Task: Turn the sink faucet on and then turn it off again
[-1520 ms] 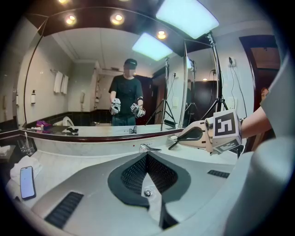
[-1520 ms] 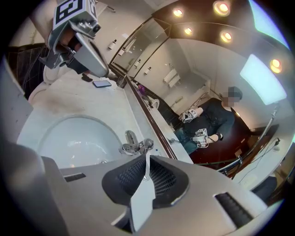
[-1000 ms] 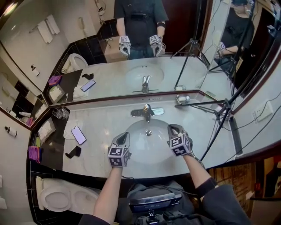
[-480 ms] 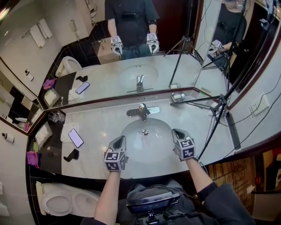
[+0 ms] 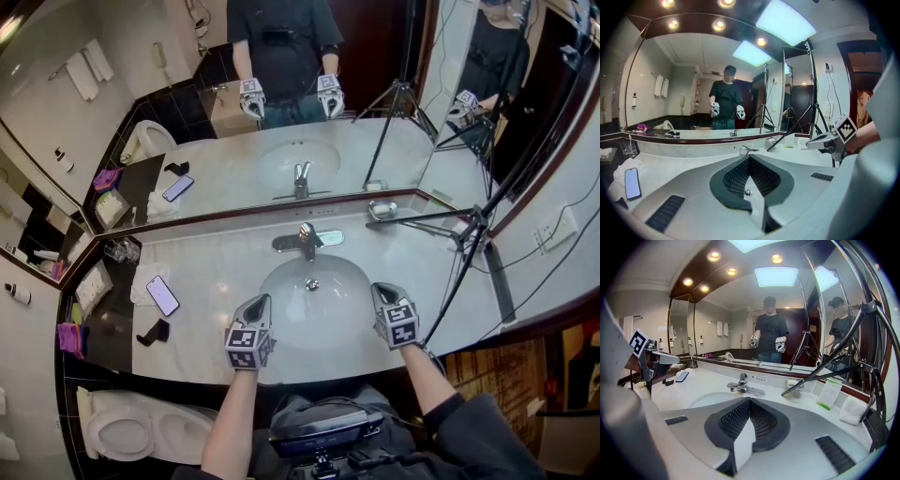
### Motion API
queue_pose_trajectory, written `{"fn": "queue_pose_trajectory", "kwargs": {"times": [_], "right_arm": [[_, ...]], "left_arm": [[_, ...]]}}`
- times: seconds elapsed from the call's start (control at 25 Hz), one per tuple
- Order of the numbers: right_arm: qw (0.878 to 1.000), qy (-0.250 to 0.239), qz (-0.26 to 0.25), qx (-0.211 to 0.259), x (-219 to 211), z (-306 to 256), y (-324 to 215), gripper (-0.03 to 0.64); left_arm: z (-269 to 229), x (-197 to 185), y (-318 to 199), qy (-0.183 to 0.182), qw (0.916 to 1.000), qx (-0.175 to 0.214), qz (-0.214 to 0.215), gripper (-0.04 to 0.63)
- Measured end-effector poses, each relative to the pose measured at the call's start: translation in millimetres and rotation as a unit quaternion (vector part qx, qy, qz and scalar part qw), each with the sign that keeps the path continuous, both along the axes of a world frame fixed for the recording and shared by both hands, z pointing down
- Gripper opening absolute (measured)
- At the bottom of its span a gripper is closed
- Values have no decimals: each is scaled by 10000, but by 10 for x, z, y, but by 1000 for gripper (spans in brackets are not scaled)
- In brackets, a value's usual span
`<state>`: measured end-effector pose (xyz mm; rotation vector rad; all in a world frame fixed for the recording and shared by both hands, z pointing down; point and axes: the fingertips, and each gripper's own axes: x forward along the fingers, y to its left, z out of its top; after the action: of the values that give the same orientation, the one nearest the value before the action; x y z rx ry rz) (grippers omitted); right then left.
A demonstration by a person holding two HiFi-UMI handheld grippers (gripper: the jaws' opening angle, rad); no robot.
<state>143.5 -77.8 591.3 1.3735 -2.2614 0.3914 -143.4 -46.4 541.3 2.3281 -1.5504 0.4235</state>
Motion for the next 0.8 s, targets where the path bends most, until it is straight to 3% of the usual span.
{"fn": "queue_pose_trajectory", "kwargs": {"times": [0.16,0.32,0.4,0.52,0.8], "right_arm": [[9991,367,-187,68,-94,-37,13,18],[9880,1380,-590,356,-176,58,-52,21],[9764,1890,-906,528,-251,124,-115,25],[9548,2509,-1393,773,-410,168,-253,85],[8955,3568,-2358,1235,-839,322,-689,176]], "left_arm": [[9,10,-15,-52,10000,-30,20,0],[79,38,-59,-64,9999,-72,46,0],[104,49,-107,-89,9999,-58,56,0],[125,78,-197,-125,9999,-39,79,0],[182,176,-378,-114,9999,-90,53,0]]}}
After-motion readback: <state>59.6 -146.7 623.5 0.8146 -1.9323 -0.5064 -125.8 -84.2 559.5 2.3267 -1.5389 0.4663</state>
